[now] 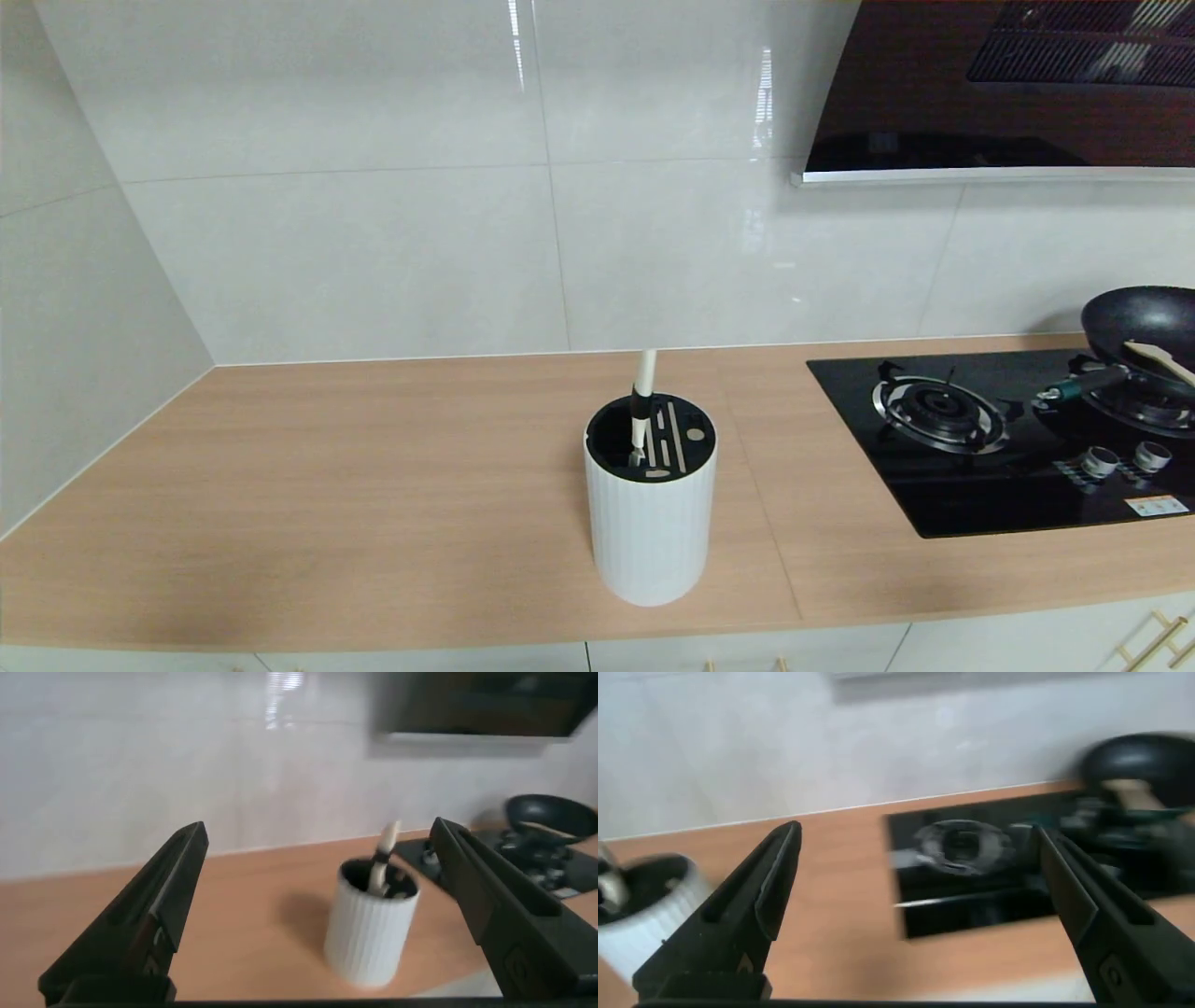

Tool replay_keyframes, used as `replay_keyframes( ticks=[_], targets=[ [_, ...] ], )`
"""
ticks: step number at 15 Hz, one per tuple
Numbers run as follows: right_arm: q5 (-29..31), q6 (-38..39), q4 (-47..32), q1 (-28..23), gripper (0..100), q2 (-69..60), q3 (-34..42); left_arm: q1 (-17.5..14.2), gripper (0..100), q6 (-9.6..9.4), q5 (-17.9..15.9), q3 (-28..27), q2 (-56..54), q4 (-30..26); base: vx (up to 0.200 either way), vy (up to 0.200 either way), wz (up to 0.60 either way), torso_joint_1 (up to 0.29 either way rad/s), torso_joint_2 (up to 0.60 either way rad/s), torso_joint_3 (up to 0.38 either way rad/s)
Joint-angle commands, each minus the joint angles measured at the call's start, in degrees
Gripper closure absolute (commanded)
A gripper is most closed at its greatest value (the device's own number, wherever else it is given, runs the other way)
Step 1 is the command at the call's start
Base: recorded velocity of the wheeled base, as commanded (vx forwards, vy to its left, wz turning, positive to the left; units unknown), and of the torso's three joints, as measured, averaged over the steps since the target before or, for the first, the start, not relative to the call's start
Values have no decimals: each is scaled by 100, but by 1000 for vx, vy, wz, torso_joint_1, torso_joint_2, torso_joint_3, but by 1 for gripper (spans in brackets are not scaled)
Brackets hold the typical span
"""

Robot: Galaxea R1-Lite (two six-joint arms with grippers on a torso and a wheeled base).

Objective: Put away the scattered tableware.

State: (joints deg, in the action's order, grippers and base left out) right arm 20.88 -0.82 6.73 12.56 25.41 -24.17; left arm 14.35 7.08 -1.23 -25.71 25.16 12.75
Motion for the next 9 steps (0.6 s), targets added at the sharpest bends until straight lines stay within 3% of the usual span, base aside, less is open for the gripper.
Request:
replay_keyframes(
  ticks=[1, 4, 6, 7, 8, 9],
  targets=[
    [21, -305, -1165, -561, 0, -1758, -290, -776, 0, 56, -70, 295, -1330, -414, 0, 0, 0, 0, 0, 0],
    [-58, -305, -1464, -1317, 0, -2409, -52, -1285, 0, 56, -123, 804, -1936, -431, 0, 0, 0, 0, 0, 0],
    [-32, -261, -1367, -1300, 0, -2532, 334, -1329, 0, 12, -518, 1138, -2332, -440, 0, 0, 0, 0, 0, 0],
    [-23, -138, -1148, -1300, 0, -2532, 598, -1417, 0, 12, -949, 1402, -2507, -502, 0, 0, 0, 0, 0, 0],
    [-32, -112, -1007, -1300, 0, -2532, 783, -1417, 0, -32, -976, 1613, -2507, -484, 0, 0, 0, 0, 0, 0],
    [-32, -103, -752, -1300, 0, -2532, 1134, -1417, 0, -278, -896, 1965, -2507, -458, 0, 0, 0, 0, 0, 0]
  ],
)
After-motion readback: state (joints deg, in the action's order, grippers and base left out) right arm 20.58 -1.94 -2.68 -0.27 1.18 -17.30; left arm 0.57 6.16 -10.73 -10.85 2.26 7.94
